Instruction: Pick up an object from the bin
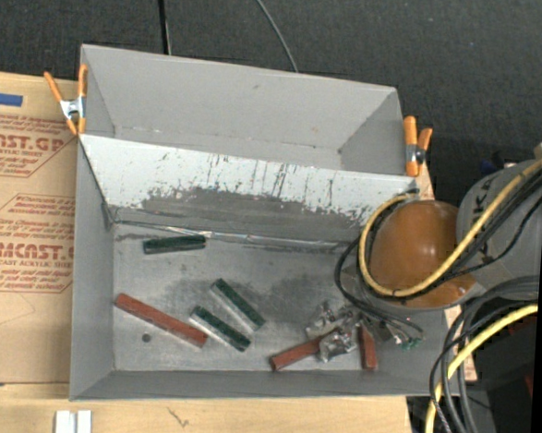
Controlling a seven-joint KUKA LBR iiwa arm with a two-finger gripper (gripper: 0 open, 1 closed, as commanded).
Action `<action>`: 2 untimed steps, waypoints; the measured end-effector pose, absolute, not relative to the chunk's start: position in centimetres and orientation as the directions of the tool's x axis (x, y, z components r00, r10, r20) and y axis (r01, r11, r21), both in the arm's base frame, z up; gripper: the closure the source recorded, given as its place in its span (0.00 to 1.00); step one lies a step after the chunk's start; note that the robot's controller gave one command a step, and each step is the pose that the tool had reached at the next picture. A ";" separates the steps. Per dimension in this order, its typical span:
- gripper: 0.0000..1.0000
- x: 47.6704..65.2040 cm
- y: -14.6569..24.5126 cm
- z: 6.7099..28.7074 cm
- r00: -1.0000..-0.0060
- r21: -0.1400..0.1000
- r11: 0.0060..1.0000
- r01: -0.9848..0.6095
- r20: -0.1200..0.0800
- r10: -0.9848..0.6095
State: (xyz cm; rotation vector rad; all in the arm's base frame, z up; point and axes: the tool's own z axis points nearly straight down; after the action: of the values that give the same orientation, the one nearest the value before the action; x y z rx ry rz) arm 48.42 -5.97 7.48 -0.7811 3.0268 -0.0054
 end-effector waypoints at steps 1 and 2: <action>1.00 48.4 -4.9 18.4 -0.863 0.001 0.863 -0.506 -0.002 -0.506; 1.00 48.4 -4.9 18.4 -0.863 0.001 0.863 -0.506 -0.001 -0.506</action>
Offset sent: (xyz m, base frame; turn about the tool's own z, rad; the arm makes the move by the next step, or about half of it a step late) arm 0.0000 0.0000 0.0000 0.0000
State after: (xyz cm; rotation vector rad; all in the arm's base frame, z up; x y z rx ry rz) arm 48.36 -4.86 18.38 -0.8227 3.0307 0.0018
